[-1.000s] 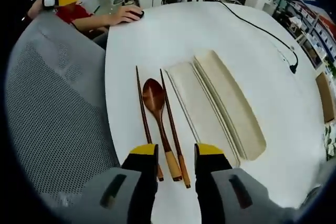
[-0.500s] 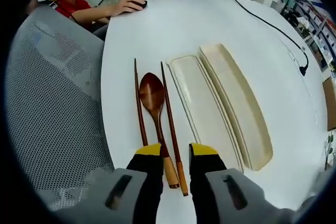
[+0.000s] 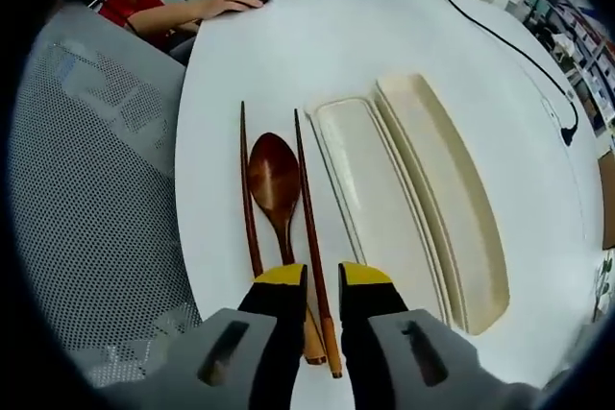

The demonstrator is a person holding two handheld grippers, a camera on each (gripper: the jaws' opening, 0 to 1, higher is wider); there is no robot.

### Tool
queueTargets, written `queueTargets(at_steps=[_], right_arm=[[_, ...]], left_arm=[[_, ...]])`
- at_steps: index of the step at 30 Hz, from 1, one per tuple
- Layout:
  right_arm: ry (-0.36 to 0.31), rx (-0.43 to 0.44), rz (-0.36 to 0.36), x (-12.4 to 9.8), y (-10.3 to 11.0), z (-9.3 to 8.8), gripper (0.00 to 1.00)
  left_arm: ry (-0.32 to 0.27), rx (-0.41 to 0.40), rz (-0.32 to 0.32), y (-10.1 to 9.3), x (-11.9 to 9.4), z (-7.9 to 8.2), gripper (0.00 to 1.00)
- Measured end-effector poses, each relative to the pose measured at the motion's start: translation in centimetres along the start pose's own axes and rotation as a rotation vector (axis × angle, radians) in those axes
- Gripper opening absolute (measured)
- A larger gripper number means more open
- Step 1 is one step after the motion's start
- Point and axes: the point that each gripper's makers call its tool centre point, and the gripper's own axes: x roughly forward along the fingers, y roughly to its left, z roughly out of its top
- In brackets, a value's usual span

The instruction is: Arrange the utensils inside the cutlery case until each visible utensil rests in its matching compartment.

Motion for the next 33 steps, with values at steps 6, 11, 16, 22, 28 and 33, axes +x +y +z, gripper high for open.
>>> queueTargets(at_steps=[6,11,16,22,28,33], right_arm=[[0.024,-0.018,0.009,0.79,0.21,-0.29,0.08],[0.031,-0.017,0.004,0.91,-0.11,-0.44,0.07],[0.037,-0.040,-0.013,1.00,-0.20,-0.31,0.05],[0.049,-0.074,-0.030,1.01,-0.31,-0.18,0.04],[0.032,-0.062,-0.033,1.02,-0.46,-0.03,0.03],[0.009,-0.056,-0.054,1.00,-0.42,0.04,0.02]], left_arm=[[0.005,-0.002,-0.003,-0.04,0.05,-0.06,0.42],[0.009,0.002,-0.004,-0.07,0.10,-0.15,0.42],[0.014,0.002,-0.004,-0.07,0.12,-0.24,0.42],[0.015,0.004,-0.001,-0.03,0.12,-0.26,0.42],[0.015,0.009,0.001,-0.02,0.09,-0.26,0.42],[0.013,0.016,0.002,-0.05,0.05,-0.22,0.42]])
